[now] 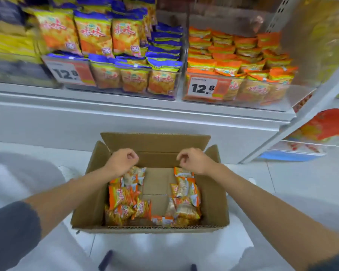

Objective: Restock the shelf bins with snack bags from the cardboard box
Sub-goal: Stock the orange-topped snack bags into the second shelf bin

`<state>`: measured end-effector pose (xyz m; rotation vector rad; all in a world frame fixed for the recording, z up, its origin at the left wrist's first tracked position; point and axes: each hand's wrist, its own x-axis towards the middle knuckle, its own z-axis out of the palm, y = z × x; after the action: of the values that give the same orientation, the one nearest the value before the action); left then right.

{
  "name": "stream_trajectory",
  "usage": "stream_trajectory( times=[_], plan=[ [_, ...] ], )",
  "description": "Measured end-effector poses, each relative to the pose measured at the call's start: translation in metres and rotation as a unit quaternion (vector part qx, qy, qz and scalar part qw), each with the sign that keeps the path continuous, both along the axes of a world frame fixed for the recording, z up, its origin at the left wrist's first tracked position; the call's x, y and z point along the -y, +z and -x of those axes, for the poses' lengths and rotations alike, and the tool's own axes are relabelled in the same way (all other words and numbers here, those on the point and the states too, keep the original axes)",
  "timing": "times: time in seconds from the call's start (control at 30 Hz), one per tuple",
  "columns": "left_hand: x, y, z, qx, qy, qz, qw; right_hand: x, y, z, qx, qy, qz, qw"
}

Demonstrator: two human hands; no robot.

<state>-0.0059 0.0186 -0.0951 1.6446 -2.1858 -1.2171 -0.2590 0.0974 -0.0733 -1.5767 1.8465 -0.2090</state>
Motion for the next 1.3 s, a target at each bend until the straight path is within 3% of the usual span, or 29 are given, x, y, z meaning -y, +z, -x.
stream_trajectory(
  times=[0.17,0.33,0.47,0.57,0.67,0.9,1.03,1.1,1.17,1.3],
  plan=[
    [-0.007,-0.055,-0.035,-0.005,0.058,-0.112,0.992,0.009,-0.099,-0.039,0.091,0.043,-0.160,0.982],
    [-0.022,-0.071,-0.043,-0.032,0.077,-0.156,0.984,0.005,-0.176,-0.087,0.086,0.103,-0.285,0.949],
    [-0.029,-0.073,-0.045,-0.019,0.065,-0.165,0.984,-0.005,-0.220,-0.112,0.083,0.143,-0.297,0.941],
    [-0.031,-0.070,-0.042,0.005,0.063,-0.155,0.986,-0.006,-0.220,-0.117,0.018,0.196,-0.247,0.949],
    [-0.032,-0.070,-0.042,0.021,0.050,-0.161,0.985,-0.008,-0.220,-0.108,0.021,0.190,-0.212,0.959],
    [-0.033,-0.066,-0.028,0.004,0.053,-0.142,0.988,0.006,-0.147,-0.062,0.253,-0.031,-0.209,0.944],
    [-0.038,-0.063,-0.018,-0.071,0.031,-0.229,0.970,0.006,-0.100,-0.057,0.342,-0.078,-0.194,0.916],
    [-0.040,-0.062,-0.016,-0.101,0.051,-0.205,0.972,0.002,-0.089,-0.058,0.381,-0.079,-0.182,0.903],
    [-0.039,-0.062,-0.019,-0.086,0.069,-0.136,0.985,-0.002,-0.090,-0.058,0.362,-0.077,-0.174,0.913],
    [-0.035,-0.065,-0.034,-0.018,0.054,-0.086,0.995,-0.019,-0.124,-0.066,0.181,0.058,-0.246,0.951]
  ],
)
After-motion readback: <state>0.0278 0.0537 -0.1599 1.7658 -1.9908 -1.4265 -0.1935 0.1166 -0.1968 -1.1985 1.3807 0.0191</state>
